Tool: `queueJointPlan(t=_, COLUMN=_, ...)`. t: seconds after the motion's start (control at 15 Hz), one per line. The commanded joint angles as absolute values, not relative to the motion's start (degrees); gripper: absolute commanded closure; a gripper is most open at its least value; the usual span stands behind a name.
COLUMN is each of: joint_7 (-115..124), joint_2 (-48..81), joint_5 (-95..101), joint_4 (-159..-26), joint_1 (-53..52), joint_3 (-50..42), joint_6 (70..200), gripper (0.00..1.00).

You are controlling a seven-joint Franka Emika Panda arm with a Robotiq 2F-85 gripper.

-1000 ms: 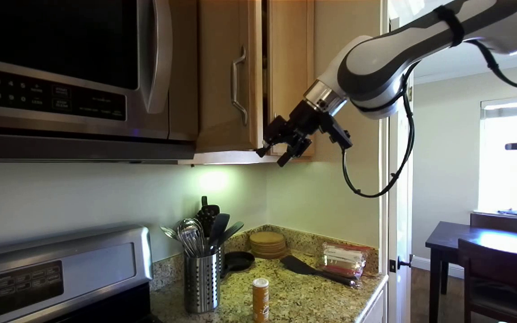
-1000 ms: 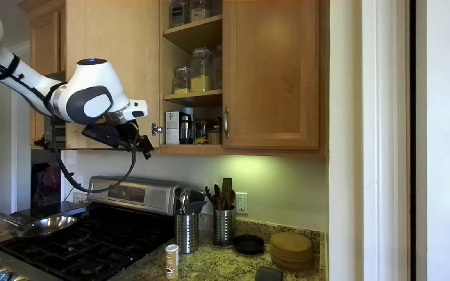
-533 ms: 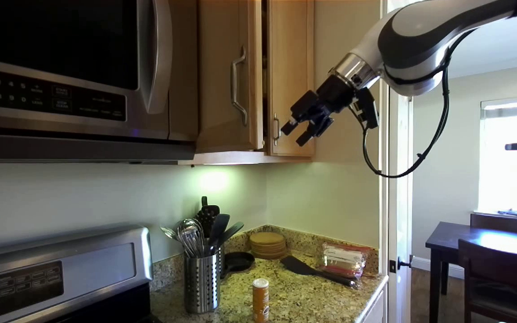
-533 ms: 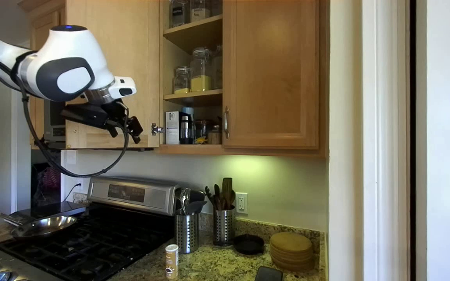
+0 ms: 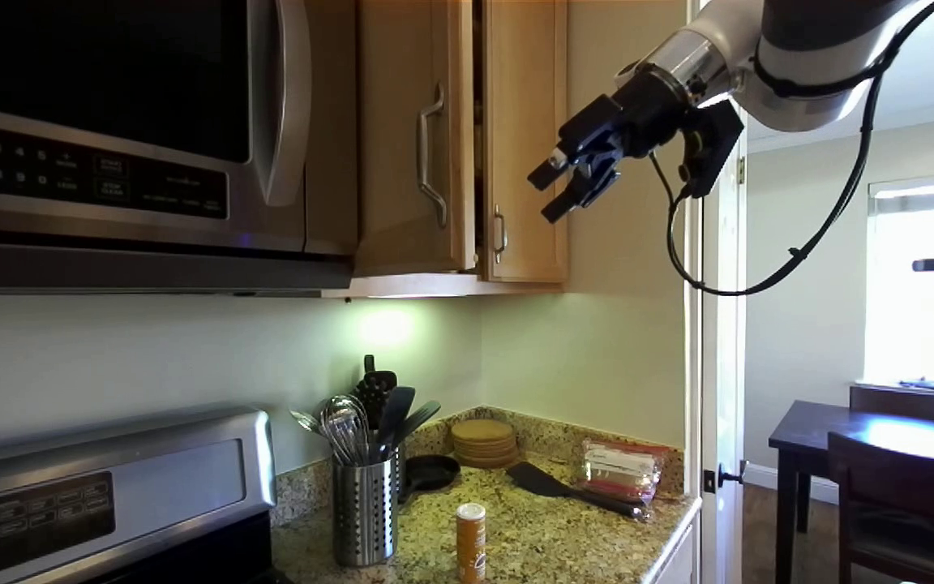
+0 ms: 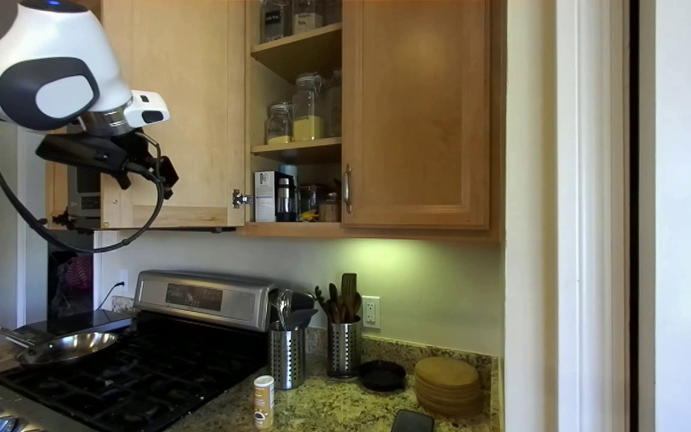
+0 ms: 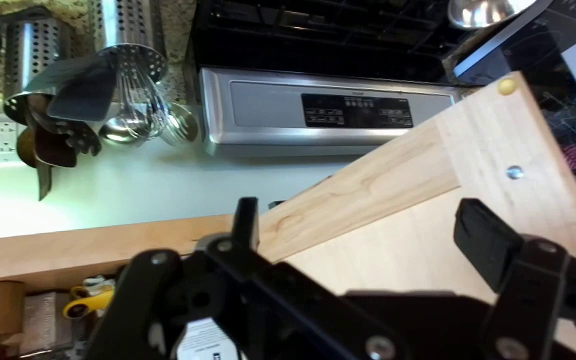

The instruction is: Open the top left cabinet door then remove the brown bottle out of the cabinet and close the left cabinet door

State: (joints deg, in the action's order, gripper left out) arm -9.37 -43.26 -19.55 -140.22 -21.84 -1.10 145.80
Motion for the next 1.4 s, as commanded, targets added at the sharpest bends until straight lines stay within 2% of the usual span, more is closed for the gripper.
queueJointPlan(t=0.0, joint_7=-12.72, joint_2=-45.53, joint_5=-22.89, joint_4=-141.14, joint_1=-27.26, joint_3=-1.40, joint_6=145.25, gripper=0.00)
queueJointPlan(t=0.4, joint_7=-13.33, joint_2=-43.05, joint_5=-23.19, joint_4=-139.78, joint_1=-31.24, joint_3=1.82, joint_6=148.29, gripper=0.00)
queueJointPlan(t=0.93, joint_7=-9.89, joint_2=-36.24, joint_5=-19.67, joint_4=-138.90, joint_1=-29.59, joint_3=6.47, joint_6=165.96, gripper=0.00)
queueJointPlan(t=1.33, joint_7=-9.23, joint_2=-31.66, joint_5=-15.37, joint_4=-138.34, joint_1=-28.16, joint_3=6.46, joint_6=172.43, gripper=0.00)
